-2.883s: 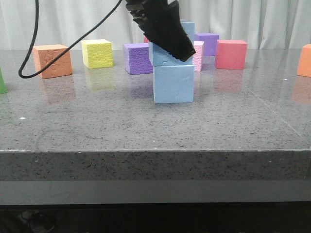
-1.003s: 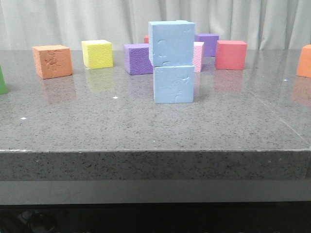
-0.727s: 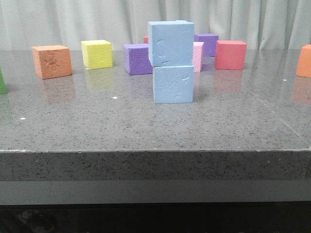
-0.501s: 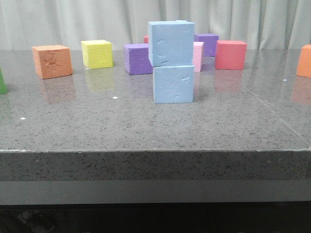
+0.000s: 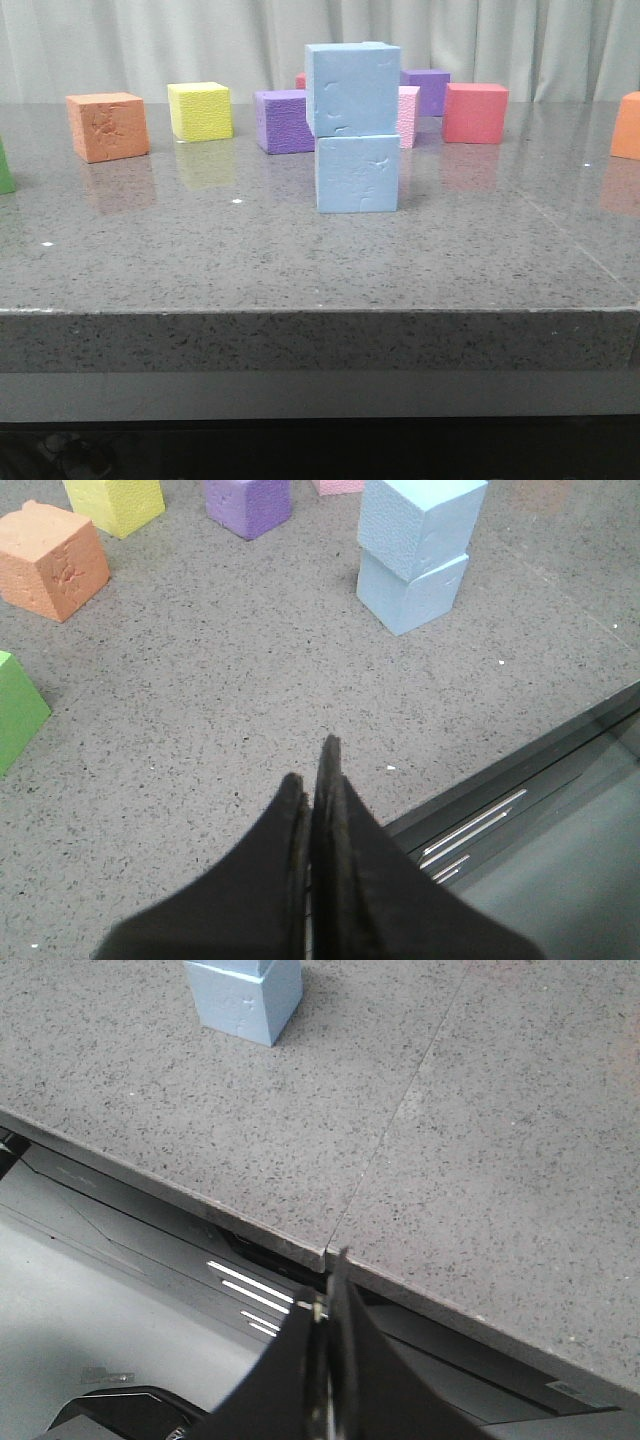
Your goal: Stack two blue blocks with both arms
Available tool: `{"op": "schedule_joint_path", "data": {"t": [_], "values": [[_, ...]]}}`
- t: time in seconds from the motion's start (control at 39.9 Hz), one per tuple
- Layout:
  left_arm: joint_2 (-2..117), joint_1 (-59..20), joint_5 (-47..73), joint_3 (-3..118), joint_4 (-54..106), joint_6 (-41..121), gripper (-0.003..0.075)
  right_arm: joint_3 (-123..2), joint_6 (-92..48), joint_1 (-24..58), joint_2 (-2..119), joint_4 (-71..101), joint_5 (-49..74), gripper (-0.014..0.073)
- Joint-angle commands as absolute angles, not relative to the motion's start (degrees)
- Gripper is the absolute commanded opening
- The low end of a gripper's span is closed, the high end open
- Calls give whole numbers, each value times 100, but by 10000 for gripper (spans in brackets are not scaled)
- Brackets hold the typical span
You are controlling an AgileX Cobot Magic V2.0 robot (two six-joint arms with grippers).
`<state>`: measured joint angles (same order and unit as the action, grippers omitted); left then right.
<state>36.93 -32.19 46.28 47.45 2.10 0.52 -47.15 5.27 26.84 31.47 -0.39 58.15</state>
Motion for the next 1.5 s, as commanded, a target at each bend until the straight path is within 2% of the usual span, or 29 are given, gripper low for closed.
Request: {"op": "schedule_joint_path", "data": {"t": [0.0, 0.28, 0.43, 0.58, 0.75, 1.05, 1.48], "values": [[3695, -3229, 4208, 4891, 202, 0, -18, -4852, 514, 2645, 3169, -116, 5439, -69], [3477, -3154, 4014, 4684, 230, 0, -18, -4852, 514, 2645, 3169, -116, 5444, -69], [2603, -2285, 3459, 3956, 378, 0, -18, -4852, 514, 2645, 3169, -121, 5450, -69], [1601, -1272, 2406, 2824, 112, 0, -18, -4852, 514, 2645, 3169, -116, 5450, -69], [635, -683, 1294, 1401, 0, 0, -18, -4852, 514, 2645, 3169, -117, 5463, -69], [0, -595, -388, -122, 0, 0, -18, -4852, 514, 2645, 3169, -117, 5463, -69], [-170, -404, -307, -249, 181, 0, -18, -4852, 514, 2645, 3174, -117, 5468, -69]]}}
